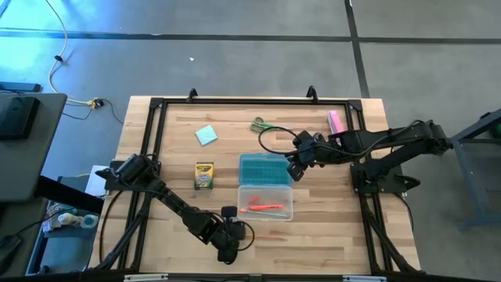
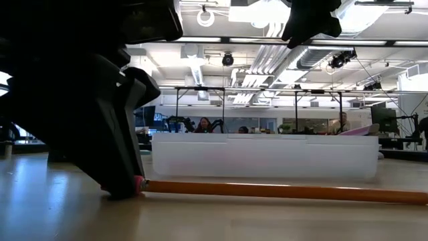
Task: Pack school essentials
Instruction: Put the orange pencil into the blue supply box
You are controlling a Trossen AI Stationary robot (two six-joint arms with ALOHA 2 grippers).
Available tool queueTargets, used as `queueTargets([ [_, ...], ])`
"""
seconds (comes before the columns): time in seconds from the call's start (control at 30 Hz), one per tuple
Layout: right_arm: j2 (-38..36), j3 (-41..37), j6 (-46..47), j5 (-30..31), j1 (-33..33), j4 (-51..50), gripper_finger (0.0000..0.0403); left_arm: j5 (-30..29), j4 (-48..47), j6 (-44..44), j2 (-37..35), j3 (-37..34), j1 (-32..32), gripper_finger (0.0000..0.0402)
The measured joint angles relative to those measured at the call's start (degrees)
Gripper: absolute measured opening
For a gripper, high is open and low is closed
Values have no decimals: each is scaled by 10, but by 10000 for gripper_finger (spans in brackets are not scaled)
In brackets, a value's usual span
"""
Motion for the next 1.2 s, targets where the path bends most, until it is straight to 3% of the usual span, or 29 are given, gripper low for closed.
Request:
queueTargets([
  [0.1,0,0,0,0,0,0,116,1,2,-14,0,0,0,10],
  [0.37,0,0,0,0,0,0,116,16,23,-43,-14,-3,-3,20],
  [0.83,0,0,4,0,0,-9,116,18,-2,-88,-113,-2,31,16],
  [0.97,0,0,13,0,0,-13,116,30,-50,-36,-140,-2,60,17],
  [1.2,0,0,15,1,-1,-17,116,75,-134,151,-180,-1,128,17],
])
